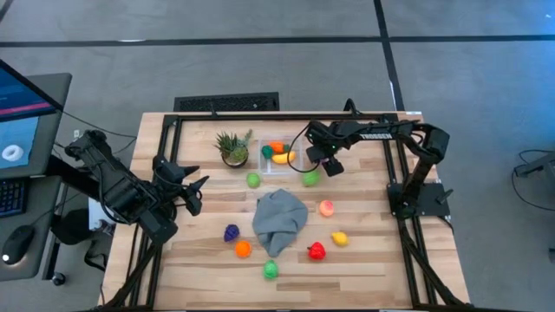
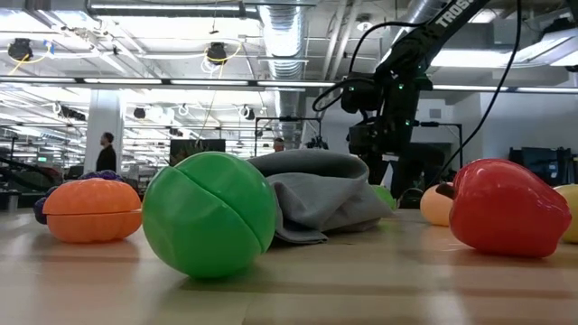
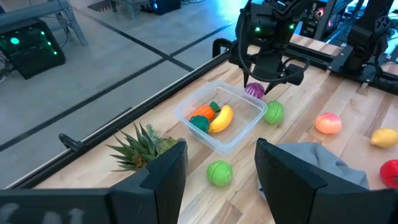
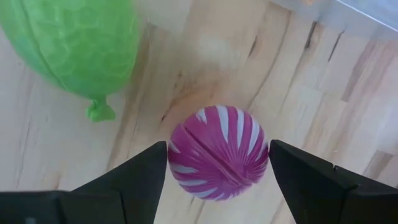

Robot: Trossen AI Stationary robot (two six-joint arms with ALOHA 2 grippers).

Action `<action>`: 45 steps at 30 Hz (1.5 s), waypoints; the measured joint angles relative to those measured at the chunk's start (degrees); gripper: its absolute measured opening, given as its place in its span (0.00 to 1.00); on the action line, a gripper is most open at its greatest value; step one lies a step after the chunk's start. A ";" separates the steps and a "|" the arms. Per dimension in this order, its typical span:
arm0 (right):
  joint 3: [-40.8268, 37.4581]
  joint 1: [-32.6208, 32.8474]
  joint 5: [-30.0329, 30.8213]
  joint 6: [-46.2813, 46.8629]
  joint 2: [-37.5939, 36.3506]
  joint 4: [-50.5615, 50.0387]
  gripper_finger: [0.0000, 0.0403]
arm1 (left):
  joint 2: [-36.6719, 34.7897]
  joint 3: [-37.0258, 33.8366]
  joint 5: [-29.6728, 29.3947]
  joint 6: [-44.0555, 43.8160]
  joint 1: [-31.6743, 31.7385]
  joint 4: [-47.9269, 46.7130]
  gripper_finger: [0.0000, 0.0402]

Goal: Pick and placing Produce into tupperware
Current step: Put the purple onion into the transparent container

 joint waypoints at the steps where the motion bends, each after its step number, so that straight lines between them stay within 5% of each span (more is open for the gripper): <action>1: 0.00 0.00 -0.04 0.04 0.00 -0.17 0.76 | 0.00 0.00 0.00 0.00 0.00 0.00 0.45; 23: 0.00 -1.62 -0.89 2.24 -0.02 -0.87 0.77 | 0.00 0.02 0.00 0.00 0.00 0.00 0.45; 33: 0.00 -1.62 -0.58 4.39 -0.02 -1.08 0.94 | 0.00 0.00 0.00 0.00 0.00 0.00 0.45; 45: 0.00 -0.57 0.36 2.89 3.09 -0.80 0.89 | -0.02 0.00 0.55 -0.44 -0.01 0.21 0.45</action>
